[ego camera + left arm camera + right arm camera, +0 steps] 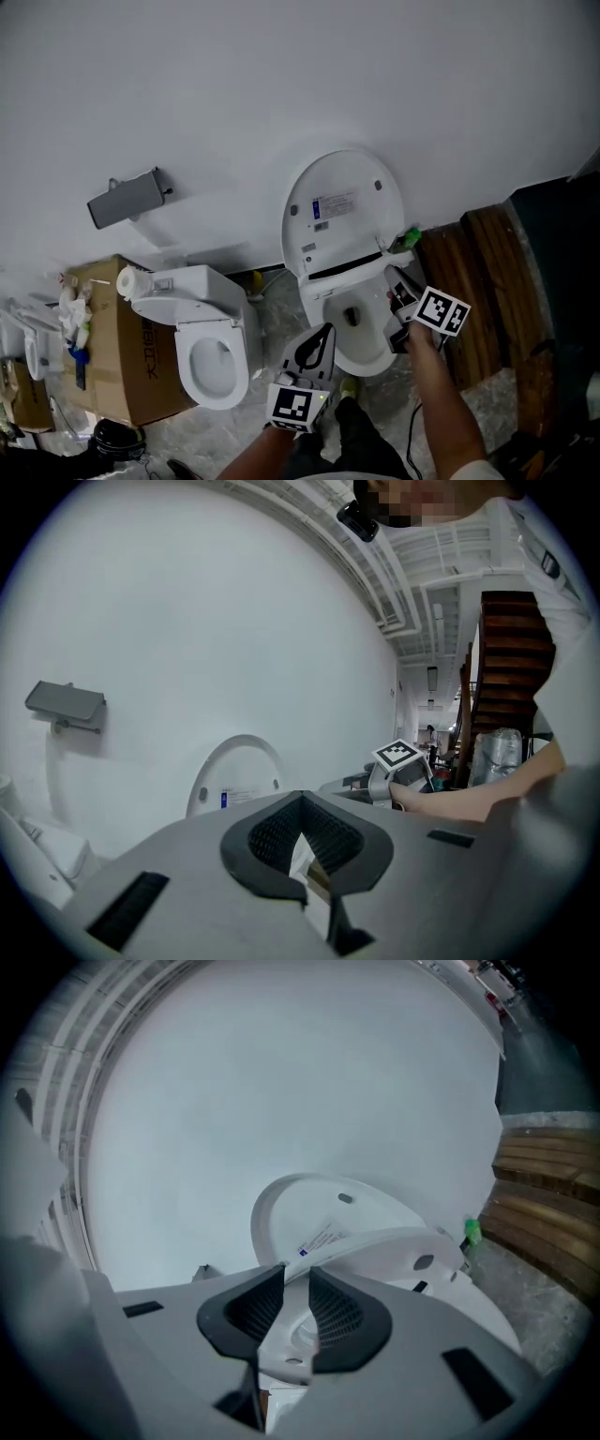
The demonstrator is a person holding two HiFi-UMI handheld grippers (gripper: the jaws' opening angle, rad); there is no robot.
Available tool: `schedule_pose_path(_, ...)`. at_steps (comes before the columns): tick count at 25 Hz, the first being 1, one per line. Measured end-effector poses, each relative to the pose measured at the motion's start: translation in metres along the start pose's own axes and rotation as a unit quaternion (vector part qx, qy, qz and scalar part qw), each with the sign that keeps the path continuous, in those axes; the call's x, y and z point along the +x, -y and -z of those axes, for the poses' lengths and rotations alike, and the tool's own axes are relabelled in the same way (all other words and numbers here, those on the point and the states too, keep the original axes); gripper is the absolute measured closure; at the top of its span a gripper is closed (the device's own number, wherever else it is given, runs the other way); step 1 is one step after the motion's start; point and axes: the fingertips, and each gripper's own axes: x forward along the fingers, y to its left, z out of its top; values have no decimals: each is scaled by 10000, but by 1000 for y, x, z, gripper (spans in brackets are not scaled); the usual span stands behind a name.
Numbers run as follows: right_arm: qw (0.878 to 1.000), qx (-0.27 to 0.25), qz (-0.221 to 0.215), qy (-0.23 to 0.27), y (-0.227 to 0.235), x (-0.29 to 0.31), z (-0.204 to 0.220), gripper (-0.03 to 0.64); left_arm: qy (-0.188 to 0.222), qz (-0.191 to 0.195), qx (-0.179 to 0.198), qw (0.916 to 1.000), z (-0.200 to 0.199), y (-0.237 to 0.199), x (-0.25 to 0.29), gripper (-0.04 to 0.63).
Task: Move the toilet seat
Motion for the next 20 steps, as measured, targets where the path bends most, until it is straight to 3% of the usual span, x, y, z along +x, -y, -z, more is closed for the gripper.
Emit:
schedule_pose_path(5, 9991, -384, -128, -89, -13, 36, -22, 525, 48, -223, -240, 9995, -8, -15, 20, 592)
schedule_pose_path(20, 9904, -1383, -30, -55, -26, 133, -71, 548, 40, -637, -332, 9974, -31, -54, 65, 592)
